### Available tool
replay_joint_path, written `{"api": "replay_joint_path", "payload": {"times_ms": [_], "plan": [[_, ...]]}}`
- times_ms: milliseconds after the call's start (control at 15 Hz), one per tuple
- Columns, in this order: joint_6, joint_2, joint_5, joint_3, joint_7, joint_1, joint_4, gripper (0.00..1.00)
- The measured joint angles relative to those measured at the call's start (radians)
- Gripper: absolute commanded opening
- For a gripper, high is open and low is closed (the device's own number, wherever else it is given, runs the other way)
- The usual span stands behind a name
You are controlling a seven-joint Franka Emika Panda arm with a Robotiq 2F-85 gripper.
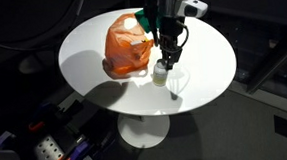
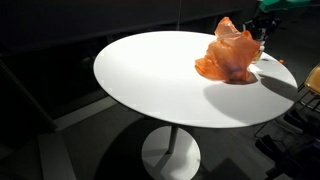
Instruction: Pick up the orange and white bottle from the table and put it in the plastic bag
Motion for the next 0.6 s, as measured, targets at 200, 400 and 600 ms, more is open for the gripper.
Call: {"api": "replay_joint_path", "payload": {"times_ms": [200, 400, 600], "plan": [[-0.003, 0.000, 0.002, -0.002, 0.000, 0.002, 0.016, 0.02], [-0.003, -0.002, 0.011, -0.003, 0.000, 0.002, 0.024, 0.00], [-0.004, -0.005, 0.014, -0.004, 0.000, 0.002, 0.029, 0.34]]}}
